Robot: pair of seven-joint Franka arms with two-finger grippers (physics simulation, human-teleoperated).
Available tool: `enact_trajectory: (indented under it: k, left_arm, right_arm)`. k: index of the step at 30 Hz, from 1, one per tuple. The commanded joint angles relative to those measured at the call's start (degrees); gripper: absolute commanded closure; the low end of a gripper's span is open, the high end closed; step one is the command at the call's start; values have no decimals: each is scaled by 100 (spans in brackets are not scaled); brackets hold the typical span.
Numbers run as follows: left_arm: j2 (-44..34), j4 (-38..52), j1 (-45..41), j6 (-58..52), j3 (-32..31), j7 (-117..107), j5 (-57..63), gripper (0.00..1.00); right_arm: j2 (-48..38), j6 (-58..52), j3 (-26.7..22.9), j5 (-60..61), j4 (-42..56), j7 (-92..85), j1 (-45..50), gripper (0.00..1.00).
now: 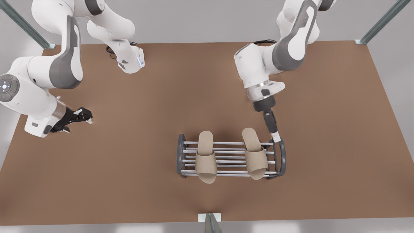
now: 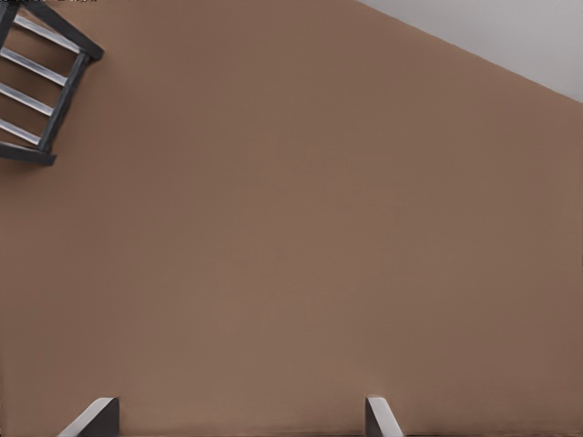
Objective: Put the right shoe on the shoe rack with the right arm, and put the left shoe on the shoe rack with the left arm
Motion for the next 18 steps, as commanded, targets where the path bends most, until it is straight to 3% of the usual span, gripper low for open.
enact_trajectory:
  k: [1,3,5,6,8,10,18]
  left_arm:
    - [58,1187,488,-4241,22,8692,-4102,0]
    - [67,1178,1209,-4339,30,12790,-4085,0]
    - [163,1038,1911,-4339,-48,15272,-4014,0]
    - [50,1046,2747,-4330,-1111,15706,-3988,0]
    - [-829,511,2924,-4330,-1490,15715,-4006,0]
    - [-1146,309,2932,-4383,-1516,15715,-4014,0]
    - [-803,150,3020,-4374,-1508,15706,-4014,0]
  right_arm:
    - [-7,-105,0,-143,-11,2320,-46,0]
    - [55,-96,0,-160,-20,2329,-56,0]
    - [72,-96,17,-257,-20,2250,-38,0]
    - [72,-87,17,-257,-11,2250,-20,0]
    - [72,-78,35,-204,-2,2259,-12,0]
    - [72,-87,35,-187,-2,2268,6,0]
    - [99,-43,44,-37,-11,2268,6,0]
